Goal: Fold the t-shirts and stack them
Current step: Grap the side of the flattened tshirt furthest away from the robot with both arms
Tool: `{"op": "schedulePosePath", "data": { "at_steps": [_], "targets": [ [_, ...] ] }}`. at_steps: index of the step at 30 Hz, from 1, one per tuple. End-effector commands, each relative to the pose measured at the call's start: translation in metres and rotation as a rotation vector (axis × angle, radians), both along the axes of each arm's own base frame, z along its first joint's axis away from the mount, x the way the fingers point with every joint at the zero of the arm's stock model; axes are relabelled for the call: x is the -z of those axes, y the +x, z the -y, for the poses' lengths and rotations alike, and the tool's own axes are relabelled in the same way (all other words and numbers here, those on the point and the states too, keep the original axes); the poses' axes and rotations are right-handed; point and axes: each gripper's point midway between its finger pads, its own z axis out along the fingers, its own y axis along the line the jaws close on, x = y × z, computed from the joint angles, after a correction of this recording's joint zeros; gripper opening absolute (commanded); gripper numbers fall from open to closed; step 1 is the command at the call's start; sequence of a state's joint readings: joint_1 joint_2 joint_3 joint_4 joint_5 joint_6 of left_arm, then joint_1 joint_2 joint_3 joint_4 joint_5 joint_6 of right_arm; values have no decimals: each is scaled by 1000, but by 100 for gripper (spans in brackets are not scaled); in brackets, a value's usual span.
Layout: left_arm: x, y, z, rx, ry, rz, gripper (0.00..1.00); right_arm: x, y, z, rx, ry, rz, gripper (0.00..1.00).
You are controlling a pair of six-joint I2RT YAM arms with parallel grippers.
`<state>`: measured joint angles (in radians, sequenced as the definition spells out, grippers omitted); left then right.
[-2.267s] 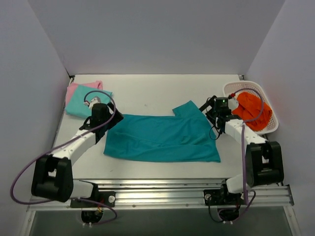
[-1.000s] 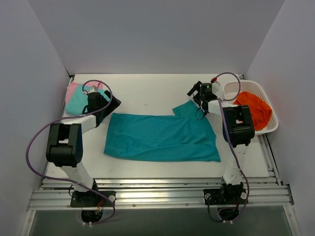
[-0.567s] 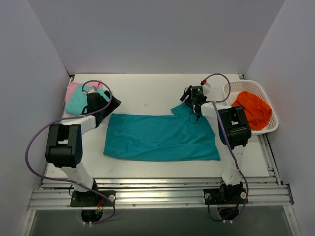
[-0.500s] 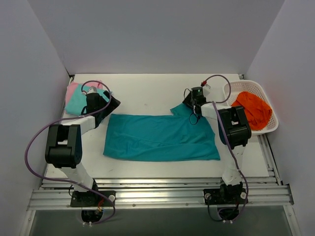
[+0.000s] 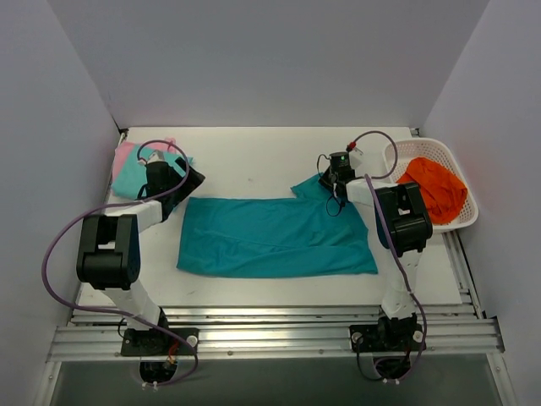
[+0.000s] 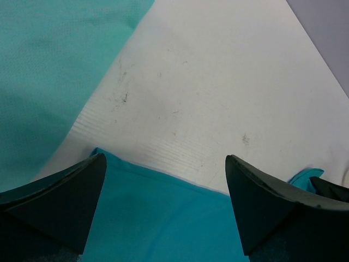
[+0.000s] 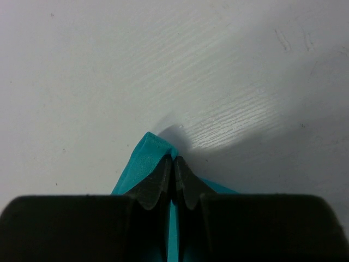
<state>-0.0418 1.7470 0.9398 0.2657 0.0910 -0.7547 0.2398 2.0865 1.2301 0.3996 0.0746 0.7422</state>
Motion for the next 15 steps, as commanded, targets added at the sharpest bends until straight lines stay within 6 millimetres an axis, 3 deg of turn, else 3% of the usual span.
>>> {"op": "schedulePosePath", "data": {
  "at_steps": [1,8,15],
  "targets": [
    [-7,10,-6,-13,16,40,100,29,-35,9,-4,-50,-140,0],
    [30,6,-7,-21,21,-63,91,21,-34,11,2,-47,-130,0],
    [40,-1,-10,-59,31,-95,89,18,-37,15,7,-44,-126,0]
  ]
}}
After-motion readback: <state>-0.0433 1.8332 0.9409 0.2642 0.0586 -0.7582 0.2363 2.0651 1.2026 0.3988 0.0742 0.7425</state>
